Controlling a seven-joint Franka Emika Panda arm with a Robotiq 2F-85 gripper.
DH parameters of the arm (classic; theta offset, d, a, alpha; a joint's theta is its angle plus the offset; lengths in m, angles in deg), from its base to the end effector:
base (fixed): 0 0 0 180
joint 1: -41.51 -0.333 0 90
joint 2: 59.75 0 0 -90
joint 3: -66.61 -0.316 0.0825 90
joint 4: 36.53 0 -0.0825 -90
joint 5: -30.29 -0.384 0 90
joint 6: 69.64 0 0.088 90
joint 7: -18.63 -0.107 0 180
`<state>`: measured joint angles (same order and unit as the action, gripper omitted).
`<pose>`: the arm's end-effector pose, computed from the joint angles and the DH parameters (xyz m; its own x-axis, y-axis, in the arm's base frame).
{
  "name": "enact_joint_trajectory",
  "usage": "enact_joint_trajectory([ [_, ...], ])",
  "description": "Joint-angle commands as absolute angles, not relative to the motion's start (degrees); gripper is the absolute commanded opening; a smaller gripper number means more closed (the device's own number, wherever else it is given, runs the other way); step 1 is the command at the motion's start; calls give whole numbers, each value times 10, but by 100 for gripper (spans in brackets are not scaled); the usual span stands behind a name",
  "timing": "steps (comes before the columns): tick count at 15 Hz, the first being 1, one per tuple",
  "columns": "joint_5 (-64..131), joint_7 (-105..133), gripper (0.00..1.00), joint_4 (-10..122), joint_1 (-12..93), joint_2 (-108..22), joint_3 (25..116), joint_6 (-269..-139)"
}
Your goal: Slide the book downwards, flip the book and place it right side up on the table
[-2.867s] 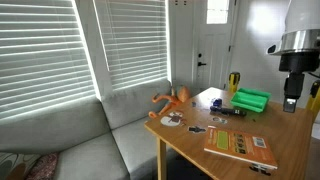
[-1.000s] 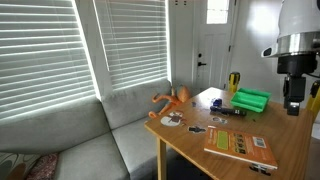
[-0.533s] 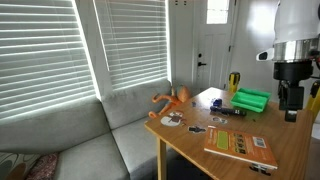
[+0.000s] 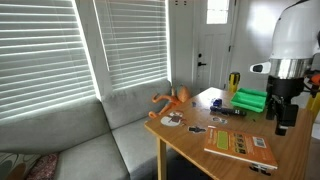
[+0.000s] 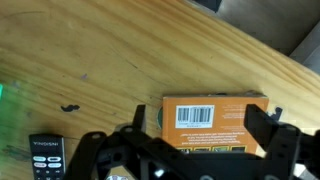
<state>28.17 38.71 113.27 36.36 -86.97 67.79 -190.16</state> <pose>0.3799 0.0283 0.4044 0.9196 0.3924 -0.0203 0.3910 -0.9190 -0.0506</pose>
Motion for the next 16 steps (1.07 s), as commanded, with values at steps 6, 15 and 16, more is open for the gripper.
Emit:
enact_joint_trajectory([
  [6,296,417,100,1158,340,-867,676,-1973],
  [15,267,449,100,1185,321,-866,696,-2053],
  [16,262,453,100,1189,318,-865,699,-2063],
])
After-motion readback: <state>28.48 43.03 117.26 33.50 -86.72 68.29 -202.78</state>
